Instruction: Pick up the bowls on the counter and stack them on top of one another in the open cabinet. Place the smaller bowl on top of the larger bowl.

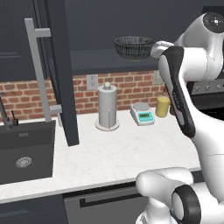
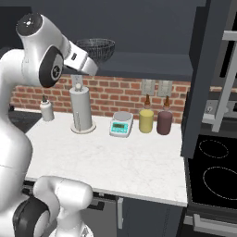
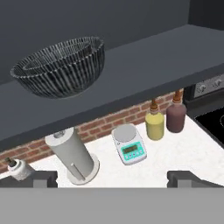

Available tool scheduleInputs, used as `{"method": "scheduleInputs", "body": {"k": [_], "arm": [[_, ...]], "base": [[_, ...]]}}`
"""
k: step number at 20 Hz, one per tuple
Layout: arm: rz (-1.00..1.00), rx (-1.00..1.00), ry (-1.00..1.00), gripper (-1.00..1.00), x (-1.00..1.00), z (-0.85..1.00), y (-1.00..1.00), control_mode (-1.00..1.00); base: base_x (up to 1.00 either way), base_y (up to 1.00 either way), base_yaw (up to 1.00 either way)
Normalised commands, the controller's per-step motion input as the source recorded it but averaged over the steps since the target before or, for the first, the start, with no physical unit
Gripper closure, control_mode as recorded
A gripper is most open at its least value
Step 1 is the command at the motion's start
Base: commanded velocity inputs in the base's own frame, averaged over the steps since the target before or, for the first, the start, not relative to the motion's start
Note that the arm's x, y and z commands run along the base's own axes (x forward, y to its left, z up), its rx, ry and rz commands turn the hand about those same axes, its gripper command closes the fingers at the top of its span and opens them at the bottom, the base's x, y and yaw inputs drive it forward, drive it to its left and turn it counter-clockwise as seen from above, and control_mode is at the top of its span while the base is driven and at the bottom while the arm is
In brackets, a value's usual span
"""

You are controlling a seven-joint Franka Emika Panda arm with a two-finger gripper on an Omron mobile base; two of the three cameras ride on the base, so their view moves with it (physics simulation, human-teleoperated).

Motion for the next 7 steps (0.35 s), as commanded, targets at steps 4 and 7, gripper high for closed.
{"method": "scheduleInputs", "body": {"k": [4, 7], "arm": [[0.01, -0.11, 0.10, -1.00, -0.67, -0.34, 0.00, -1.00], [0.02, -0.15, 0.12, -1.00, -0.61, -0.44, 0.00, -1.00]], "base": [[0.00, 0.00, 0.00], [0.00, 0.00, 0.00]]}}
